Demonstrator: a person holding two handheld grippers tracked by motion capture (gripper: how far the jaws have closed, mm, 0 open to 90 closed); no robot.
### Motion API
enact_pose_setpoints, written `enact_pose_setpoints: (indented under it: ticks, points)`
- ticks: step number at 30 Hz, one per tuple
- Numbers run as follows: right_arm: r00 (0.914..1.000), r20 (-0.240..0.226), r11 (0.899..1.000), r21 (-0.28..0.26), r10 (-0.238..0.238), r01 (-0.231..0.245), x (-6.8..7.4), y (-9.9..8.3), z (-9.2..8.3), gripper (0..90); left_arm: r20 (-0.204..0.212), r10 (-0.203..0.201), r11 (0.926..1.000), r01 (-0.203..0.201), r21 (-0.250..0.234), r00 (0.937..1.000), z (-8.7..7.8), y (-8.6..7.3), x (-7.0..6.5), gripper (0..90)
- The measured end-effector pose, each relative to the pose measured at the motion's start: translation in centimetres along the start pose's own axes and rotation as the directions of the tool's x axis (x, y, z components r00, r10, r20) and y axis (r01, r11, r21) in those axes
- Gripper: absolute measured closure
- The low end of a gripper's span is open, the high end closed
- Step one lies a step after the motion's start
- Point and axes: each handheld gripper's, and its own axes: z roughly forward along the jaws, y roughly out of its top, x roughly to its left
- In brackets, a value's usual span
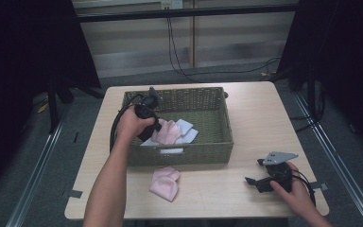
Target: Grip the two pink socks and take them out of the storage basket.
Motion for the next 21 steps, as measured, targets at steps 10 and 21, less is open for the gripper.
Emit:
enact_pose_setpoints:
  ticks: [10, 21]
  points:
    - [1.0000, 0.001, 1.000, -0.003, -0.002, 0.002, 0.0, 0.0, 0.0, 11.0, 0.042, -0.008, 1.0000, 0.008, -0.006, 0.9991, -3.7, 0.1, -0.9, 87.2]
    - [1.0000, 0.002, 1.000, -0.003, -0.003, 0.003, 0.0, 0.0, 0.0, 11.0, 0.077, 0.030, 0.9995, -0.031, 0.006, 0.9966, -6.8, 0.2, -2.4, 87.1]
